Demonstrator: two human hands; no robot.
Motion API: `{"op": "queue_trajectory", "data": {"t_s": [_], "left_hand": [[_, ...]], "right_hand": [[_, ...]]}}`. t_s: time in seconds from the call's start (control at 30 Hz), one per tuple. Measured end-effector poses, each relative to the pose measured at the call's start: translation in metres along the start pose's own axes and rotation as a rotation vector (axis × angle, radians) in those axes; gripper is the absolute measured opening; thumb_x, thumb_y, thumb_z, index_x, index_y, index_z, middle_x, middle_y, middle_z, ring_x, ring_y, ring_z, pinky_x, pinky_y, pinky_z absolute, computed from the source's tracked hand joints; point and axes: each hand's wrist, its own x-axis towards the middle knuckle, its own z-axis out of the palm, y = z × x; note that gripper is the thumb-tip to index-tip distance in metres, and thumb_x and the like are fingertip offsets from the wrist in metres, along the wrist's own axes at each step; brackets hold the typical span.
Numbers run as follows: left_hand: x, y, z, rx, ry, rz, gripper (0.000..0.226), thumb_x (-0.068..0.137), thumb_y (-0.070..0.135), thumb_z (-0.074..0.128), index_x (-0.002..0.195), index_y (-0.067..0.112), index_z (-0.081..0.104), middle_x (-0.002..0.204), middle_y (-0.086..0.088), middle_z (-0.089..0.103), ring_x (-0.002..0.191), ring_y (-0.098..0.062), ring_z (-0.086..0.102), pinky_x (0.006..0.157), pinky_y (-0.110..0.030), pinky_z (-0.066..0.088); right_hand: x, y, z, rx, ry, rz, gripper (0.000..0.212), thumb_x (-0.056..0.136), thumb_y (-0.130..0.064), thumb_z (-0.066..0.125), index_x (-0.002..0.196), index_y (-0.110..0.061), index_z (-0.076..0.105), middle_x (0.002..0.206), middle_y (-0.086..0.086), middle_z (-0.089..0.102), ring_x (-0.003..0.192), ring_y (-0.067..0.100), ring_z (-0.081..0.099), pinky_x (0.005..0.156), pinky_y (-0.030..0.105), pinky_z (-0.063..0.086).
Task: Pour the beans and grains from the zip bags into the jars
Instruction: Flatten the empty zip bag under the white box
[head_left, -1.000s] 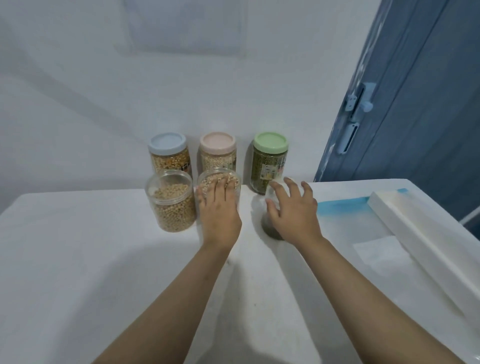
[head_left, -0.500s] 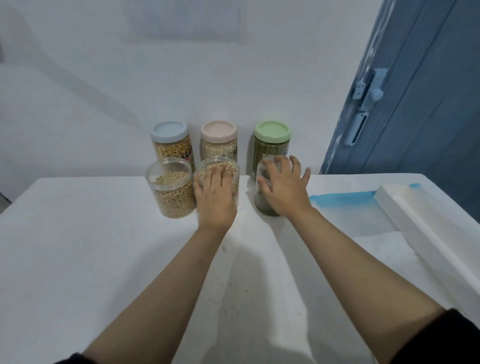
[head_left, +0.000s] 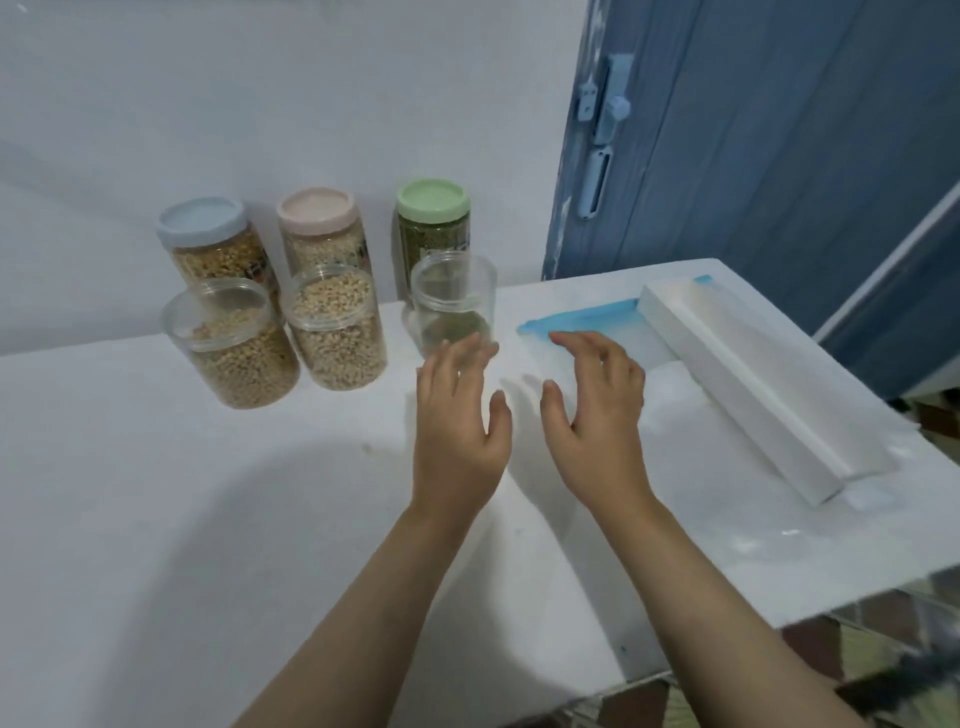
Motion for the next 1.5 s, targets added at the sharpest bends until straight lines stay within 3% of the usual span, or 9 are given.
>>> {"op": "queue_trajectory", "data": {"t_s": [0.13,0.37,0.6,0.73,0.87,1.07,1.27,1.37,1.5], "left_hand": [[-0.012,0.038,0.016,-0.056,-0.031,-0.039,0.044,0.092,0.014,0.052,0.135,0.010,0.055,0.141,-0.004,0.050,0.134,-0.019,0.039,0.113,-0.017,0.025],[-0.013,0.093,0.075,0.011,-0.138,-0.202,0.052,0.096,0.025,0.049,0.146,0.013,0.042,0.150,-0.004,0.042,0.139,-0.019,0.034,0.116,-0.032,0.028],[-0.029,0.115,0.137,0.376,-0.313,-0.776,0.077,0.099,0.046,0.046,0.157,0.011,0.008,0.151,-0.014,0.036,0.136,-0.035,0.032,0.108,-0.045,0.032],[-0.030,0.121,0.156,0.376,-0.359,-0.789,0.074,0.100,0.047,0.044,0.157,0.014,0.010,0.150,-0.009,0.042,0.140,-0.035,0.029,0.112,-0.045,0.029],[-0.028,0.127,0.162,0.123,-0.320,-0.761,0.064,0.101,0.036,0.048,0.158,0.022,0.020,0.158,-0.001,0.034,0.144,-0.032,0.029,0.118,-0.042,0.026],[-0.018,0.133,0.165,-0.067,-0.196,-0.826,0.059,0.100,0.018,0.051,0.155,0.024,0.030,0.158,0.004,0.034,0.139,-0.021,0.039,0.112,-0.032,0.032],[-0.018,0.140,0.183,-0.175,-0.065,-0.979,0.084,0.092,0.015,0.062,0.157,0.023,0.009,0.145,-0.008,0.044,0.120,-0.031,0.054,0.094,-0.036,0.048],[-0.016,0.144,0.188,-0.171,-0.108,-0.959,0.082,0.094,0.015,0.060,0.157,0.026,0.009,0.142,-0.011,0.050,0.121,-0.031,0.055,0.103,-0.040,0.047],[-0.017,0.153,0.193,0.056,-0.234,-0.805,0.074,0.097,0.020,0.055,0.157,0.031,0.015,0.147,-0.006,0.046,0.130,-0.028,0.048,0.108,-0.035,0.038]], "right_hand": [[-0.016,0.023,-0.045,-0.010,-0.028,0.024,0.043,0.093,-0.024,0.046,0.136,-0.027,0.048,0.141,0.000,0.045,0.132,0.021,0.037,0.113,0.034,0.025],[0.003,0.084,-0.110,-0.164,-0.154,0.015,0.044,0.096,-0.020,0.054,0.139,-0.024,0.048,0.147,0.003,0.041,0.133,0.026,0.032,0.114,0.044,0.030],[0.043,0.157,-0.167,-0.491,-0.490,0.117,0.058,0.101,-0.045,0.043,0.154,-0.030,0.024,0.164,0.008,0.013,0.146,0.035,0.016,0.121,0.049,0.011],[0.046,0.191,-0.173,-0.495,-0.801,0.221,0.071,0.096,-0.064,0.043,0.156,-0.038,0.013,0.166,0.007,-0.007,0.145,0.041,0.018,0.116,0.055,0.017],[0.043,0.205,-0.179,-0.369,-0.746,0.188,0.066,0.098,-0.044,0.051,0.154,-0.039,0.017,0.167,0.003,-0.007,0.138,0.038,0.029,0.107,0.048,0.032],[0.060,0.227,-0.203,-0.213,-0.615,0.214,0.060,0.097,-0.042,0.052,0.150,-0.041,0.026,0.166,-0.004,0.008,0.141,0.037,0.028,0.106,0.051,0.032],[0.051,0.248,-0.203,-0.126,-0.710,0.306,0.062,0.098,-0.042,0.050,0.153,-0.042,0.022,0.166,-0.003,0.006,0.145,0.038,0.019,0.111,0.052,0.028],[0.053,0.248,-0.202,-0.097,-0.699,0.305,0.063,0.098,-0.041,0.051,0.153,-0.042,0.022,0.166,-0.003,0.005,0.146,0.038,0.018,0.110,0.049,0.029],[0.050,0.249,-0.200,-0.099,-0.673,0.307,0.064,0.097,-0.043,0.052,0.153,-0.042,0.021,0.166,-0.004,0.004,0.144,0.038,0.020,0.110,0.052,0.030]]}}
